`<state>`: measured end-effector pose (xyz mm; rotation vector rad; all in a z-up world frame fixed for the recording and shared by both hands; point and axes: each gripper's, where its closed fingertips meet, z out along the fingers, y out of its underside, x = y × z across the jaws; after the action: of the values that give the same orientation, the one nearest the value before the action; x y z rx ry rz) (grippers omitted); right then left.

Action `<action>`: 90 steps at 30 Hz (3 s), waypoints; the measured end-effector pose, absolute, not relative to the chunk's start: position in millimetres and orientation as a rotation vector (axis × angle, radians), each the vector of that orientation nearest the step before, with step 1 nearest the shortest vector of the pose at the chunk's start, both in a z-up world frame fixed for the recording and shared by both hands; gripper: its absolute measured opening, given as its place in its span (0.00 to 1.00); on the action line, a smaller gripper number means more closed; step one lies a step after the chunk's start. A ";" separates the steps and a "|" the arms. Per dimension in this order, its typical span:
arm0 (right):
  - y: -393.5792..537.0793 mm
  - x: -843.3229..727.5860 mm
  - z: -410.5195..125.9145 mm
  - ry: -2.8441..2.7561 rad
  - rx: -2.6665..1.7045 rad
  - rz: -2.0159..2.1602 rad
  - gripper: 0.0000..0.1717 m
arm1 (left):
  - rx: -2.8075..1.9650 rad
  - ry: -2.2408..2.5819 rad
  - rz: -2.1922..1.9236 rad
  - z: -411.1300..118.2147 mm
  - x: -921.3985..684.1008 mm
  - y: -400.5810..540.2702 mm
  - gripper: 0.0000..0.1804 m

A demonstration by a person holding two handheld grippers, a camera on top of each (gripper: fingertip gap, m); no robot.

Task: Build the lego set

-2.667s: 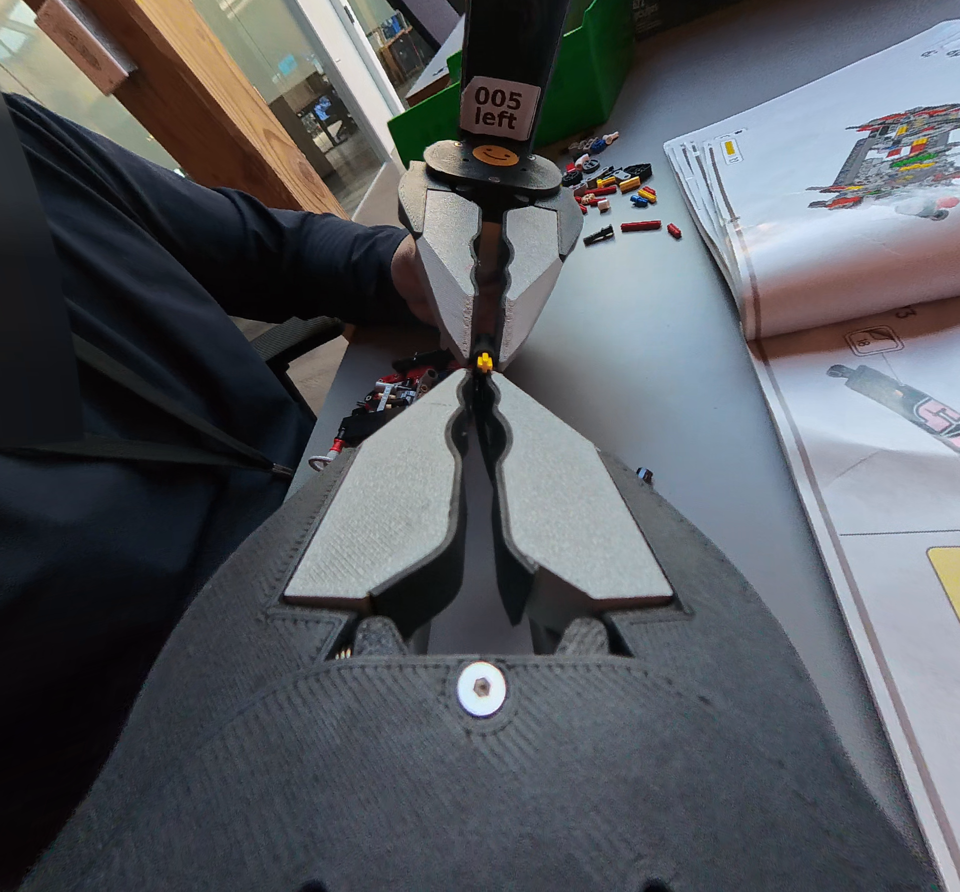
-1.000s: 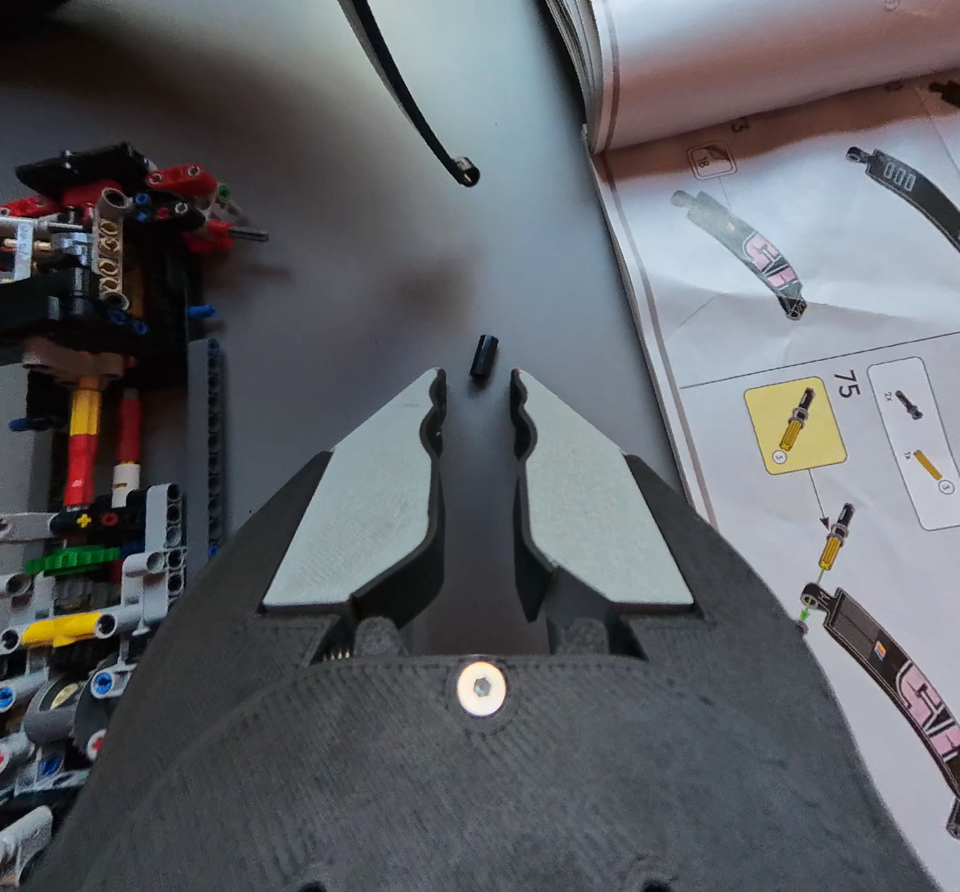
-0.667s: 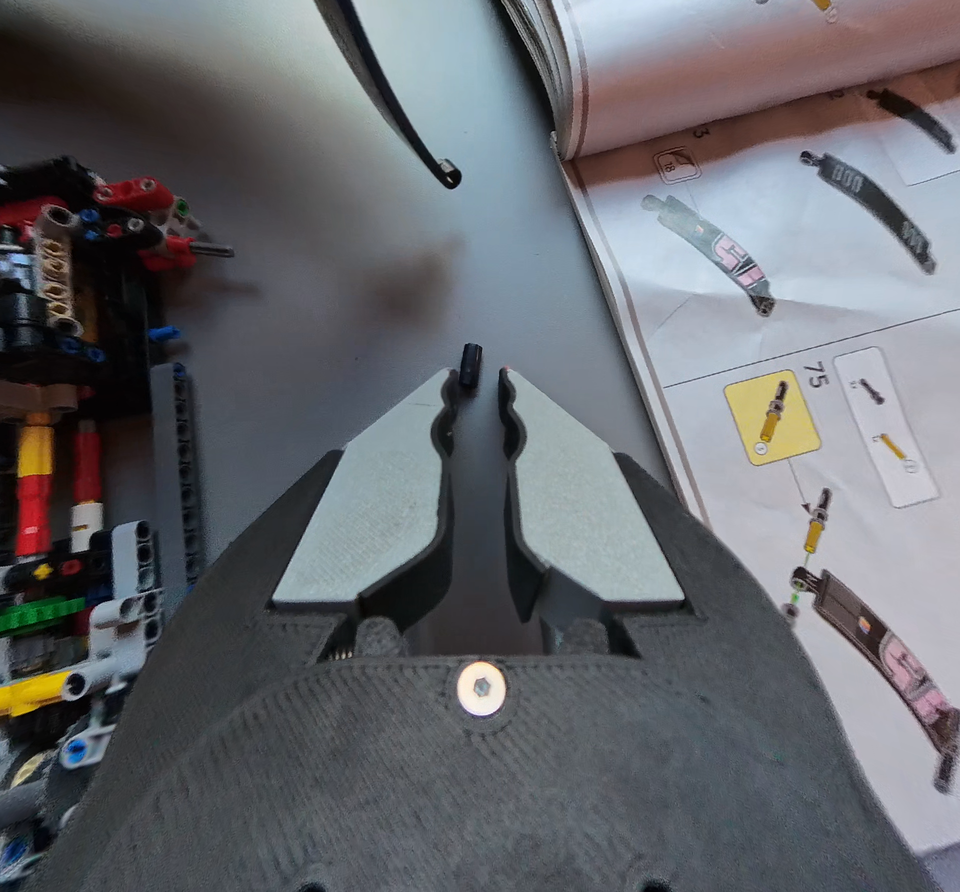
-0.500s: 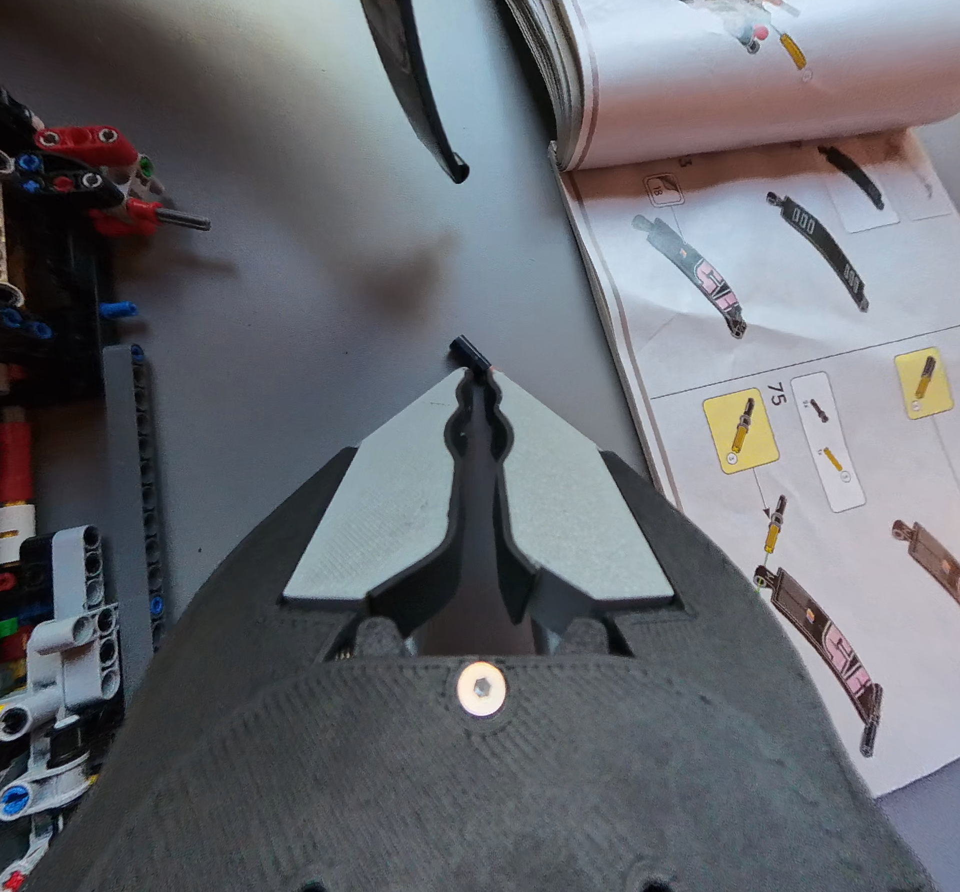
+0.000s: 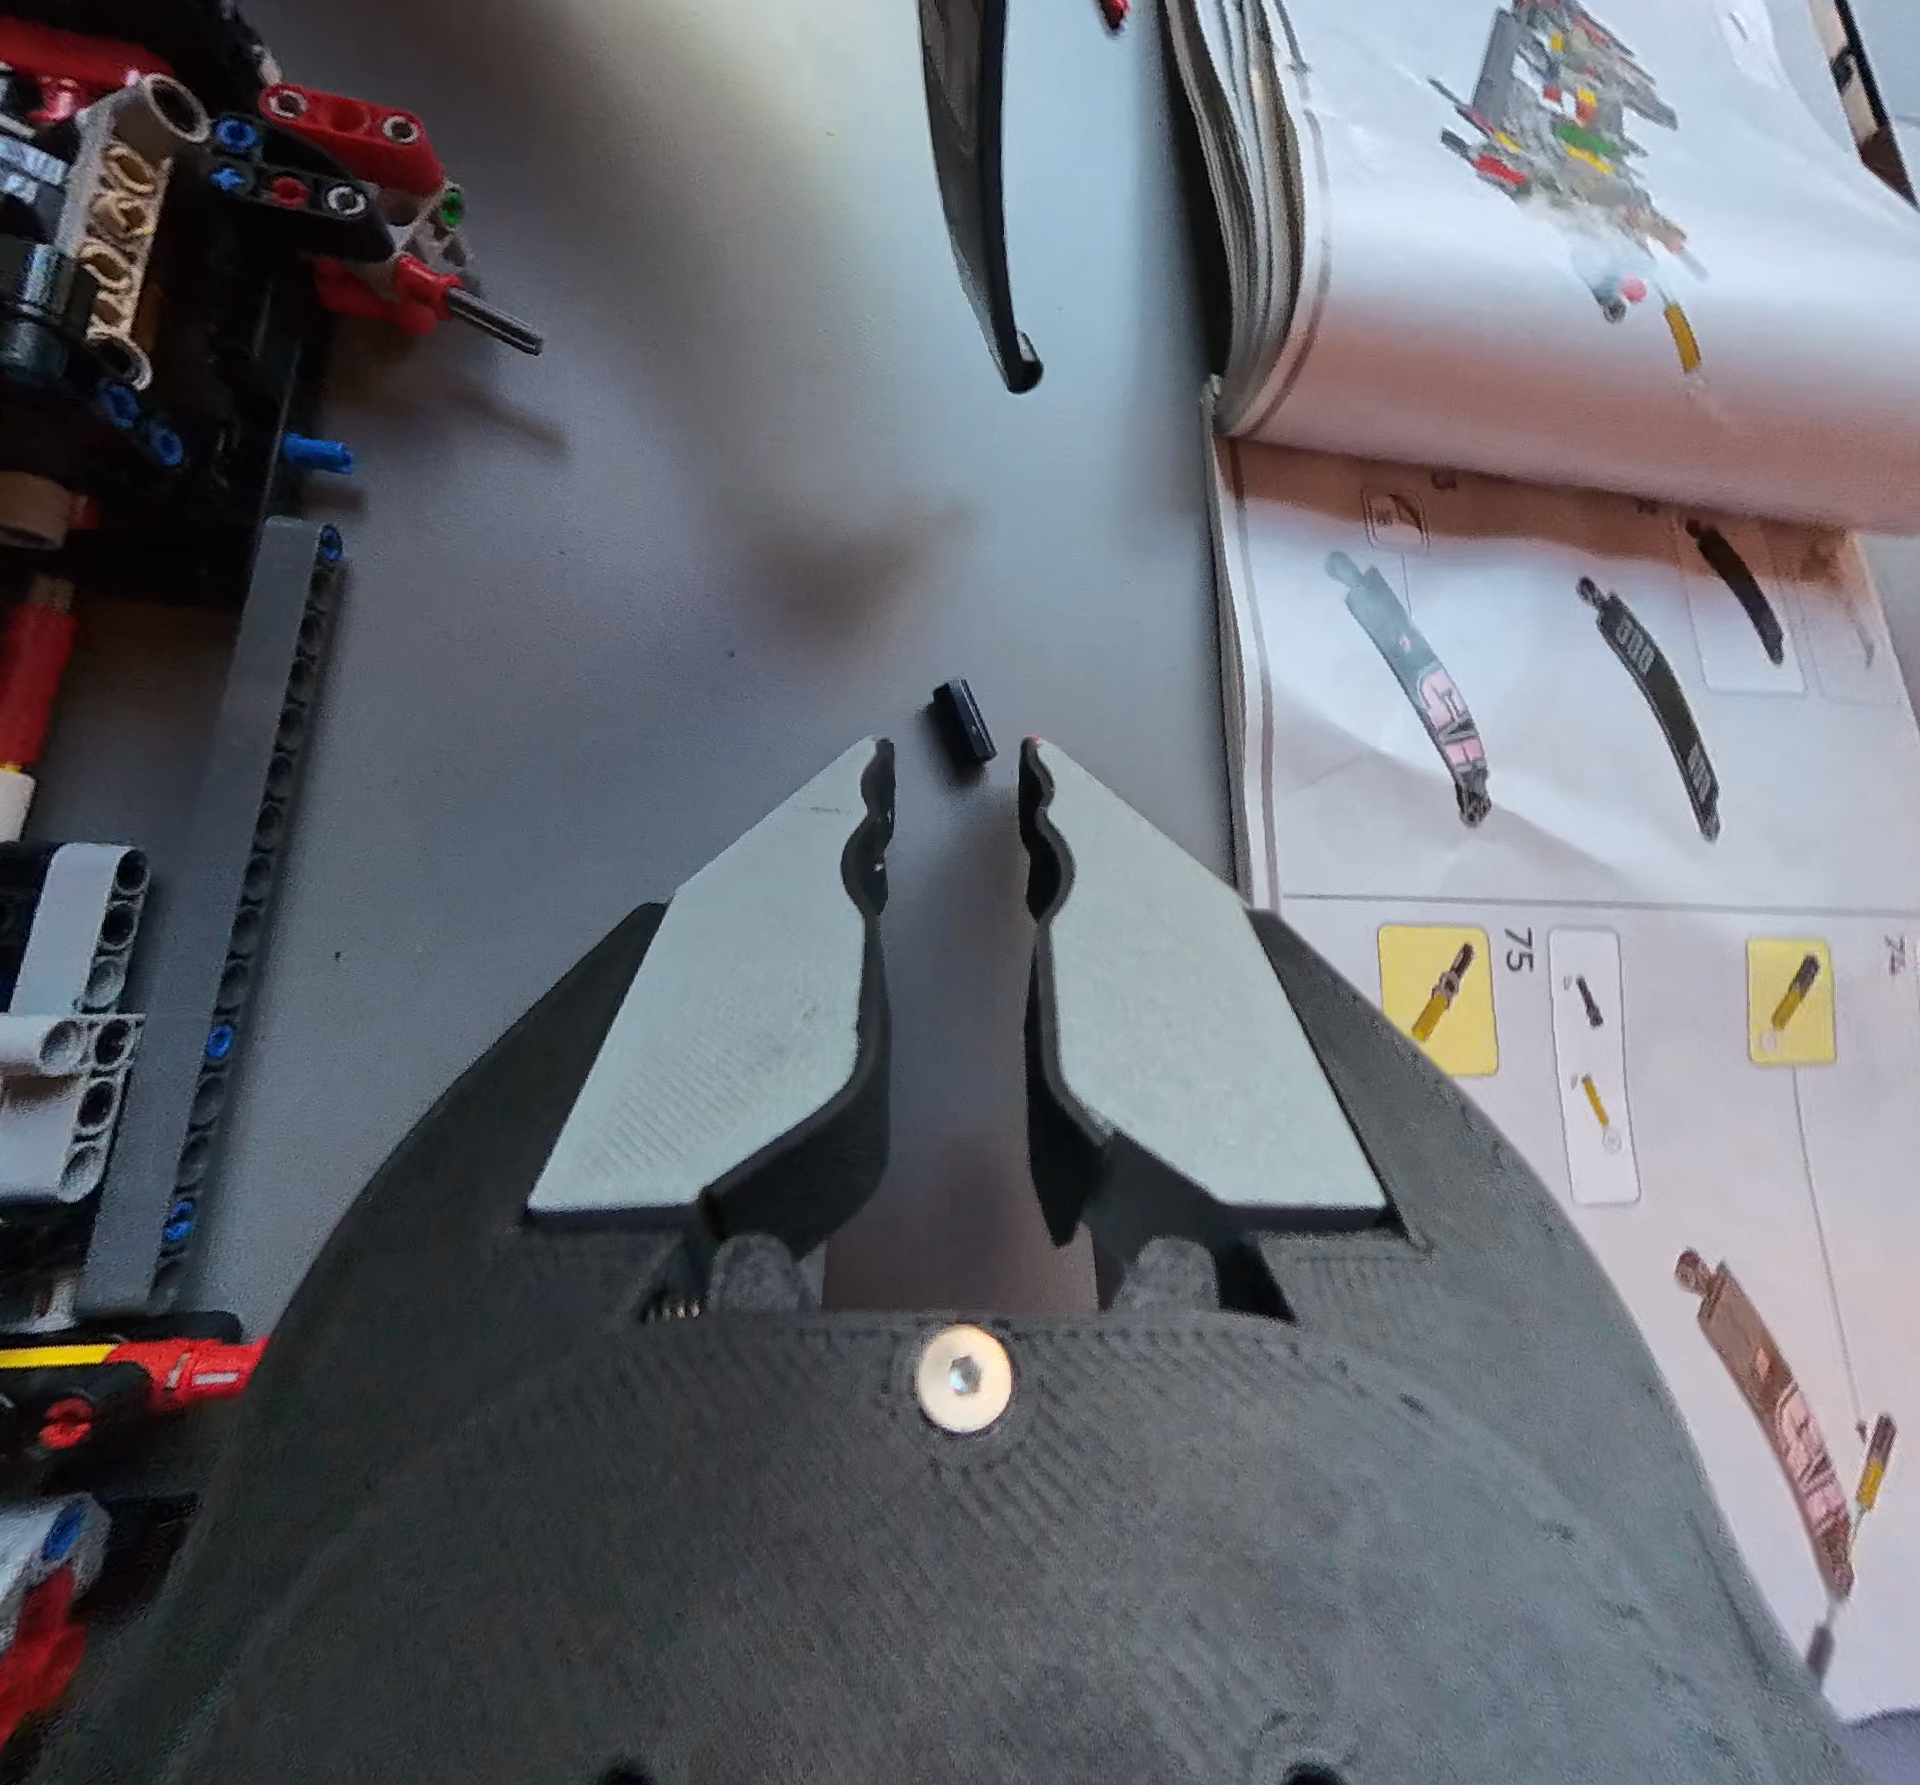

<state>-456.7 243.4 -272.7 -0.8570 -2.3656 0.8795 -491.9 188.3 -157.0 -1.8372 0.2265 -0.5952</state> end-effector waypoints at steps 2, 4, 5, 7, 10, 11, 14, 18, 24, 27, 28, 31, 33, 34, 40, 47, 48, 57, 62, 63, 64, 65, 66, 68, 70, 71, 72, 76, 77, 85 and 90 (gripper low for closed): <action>242.7 -457.4 -272.2 -2.385 -0.824 0.898 0.15 | -1.853 0.252 -0.582 -160.1 -489.6 187.8 0.03; 245.5 -456.5 -272.2 -2.418 -0.808 0.907 0.17 | -1.864 0.284 -0.600 -162.5 -484.3 186.3 0.03; 247.4 -456.3 -272.4 -2.437 -0.791 0.906 0.16 | -1.868 0.298 -0.608 -163.9 -481.9 185.7 0.03; 248.9 -455.5 -273.9 -2.484 -0.737 0.905 0.09 | -1.880 0.322 -0.597 -167.6 -479.7 185.5 0.03; 246.7 -459.1 -274.2 -2.532 -0.698 0.927 0.09 | -1.895 0.355 -0.583 -172.2 -477.8 184.9 0.02; 244.8 -459.6 -274.4 -2.549 -0.688 0.938 0.09 | -1.894 0.357 -0.584 -172.6 -477.5 184.9 0.02; 239.0 -458.5 -275.3 -2.587 -0.657 0.976 0.04 | -1.891 0.357 -0.597 -173.0 -477.2 184.8 0.02; 238.0 -458.1 -275.6 -2.578 -0.669 1.005 0.03 | -1.897 0.359 -0.606 -174.5 -476.8 184.6 0.02; 233.0 -466.7 -252.2 -2.432 -0.618 0.916 0.03 | -1.942 0.308 -0.680 -180.1 -475.0 184.6 0.02; 221.3 -469.6 -224.7 -2.318 -0.559 0.888 0.03 | -1.953 0.298 -0.683 -180.2 -474.5 184.6 0.02; 217.2 -469.9 -214.7 -2.276 -0.530 0.876 0.02 | -1.956 0.294 -0.686 -180.3 -474.2 184.6 0.02; 207.3 -469.6 -191.9 -2.185 -0.449 0.804 0.02 | -1.945 0.294 -0.707 -178.3 -471.9 184.2 0.02; 205.3 -471.2 -181.6 -2.131 -0.420 0.738 0.02 | -1.939 0.285 -0.734 -177.1 -470.7 183.7 0.02; 204.3 -471.4 -178.6 -2.118 -0.408 0.713 0.03 | -1.940 0.280 -0.738 -177.0 -470.9 183.7 0.02; 197.9 -468.5 -179.6 -2.146 -0.388 0.688 0.03 | -1.935 0.278 -0.745 -176.2 -470.0 183.8 0.02; 193.8 -465.8 -181.4 -2.189 -0.430 0.797 0.03 | -1.942 0.328 -0.667 -176.6 -468.2 183.9 0.02; 193.9 -465.5 -181.6 -2.197 -0.442 0.817 0.03 | -1.943 0.338 -0.647 -176.3 -468.1 183.8 0.02; 191.9 -459.3 -177.7 -2.257 -0.557 1.093 0.02 | -1.984 0.424 -0.467 -180.6 -471.1 182.5 0.02; 192.7 -459.5 -181.9 -2.285 -0.587 1.100 0.02 | -1.991 0.436 -0.463 -183.5 -467.6 183.5 0.02; 193.0 -460.0 -183.8 -2.291 -0.594 1.093 0.02 | -1.991 0.438 -0.458 -183.3 -467.4 183.6 0.02; 193.2 -460.5 -185.8 -2.298 -0.602 1.085 0.02 | -1.992 0.440 -0.453 -183.4 -467.1 183.7 0.02; 193.1 -461.0 -187.6 -2.305 -0.610 1.080 0.02 | -1.994 0.443 -0.448 -183.9 -466.8 183.9 0.03; 193.0 -461.5 -189.0 -2.310 -0.617 1.077 0.03 | -1.996 0.446 -0.441 -184.6 -466.6 184.1 0.02; 192.8 -462.1 -190.4 -2.315 -0.628 1.075 0.03 | -2.003 0.454 -0.432 -186.3 -465.6 184.4 0.03; 192.8 -462.1 -190.8 -2.319 -0.633 1.074 0.03 | -2.005 0.460 -0.428 -186.7 -464.6 184.5 0.03; 192.8 -462.1 -190.6 -2.320 -0.633 1.074 0.03 | -2.006 0.462 -0.425 -186.8 -464.4 184.5 0.03; 192.7 -462.0 -190.8 -2.322 -0.634 1.072 0.03 | -2.007 0.464 -0.422 -186.9 -464.2 184.5 0.02; 191.3 -460.6 -191.5 -2.334 -0.627 1.072 0.03 | -2.013 0.470 -0.411 -187.8 -463.5 184.6 0.03; 190.9 -460.1 -191.7 -2.337 -0.625 1.073 0.03 | -2.015 0.473 -0.407 -188.1 -463.2 184.6 0.03; 189.5 -458.5 -191.8 -2.354 -0.628 1.083 0.03 | -2.028 0.494 -0.389 -190.2 -460.8 184.1 0.02; 189.4 -457.1 -196.2 -2.387 -0.635 1.038 0.03 | -2.051 0.503 -0.380 -194.7 -459.4 184.1 0.02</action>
<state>-457.1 189.4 -196.2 -0.6352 -2.3873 1.0376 -459.4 184.1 -194.7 -2.0505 0.5032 -0.3796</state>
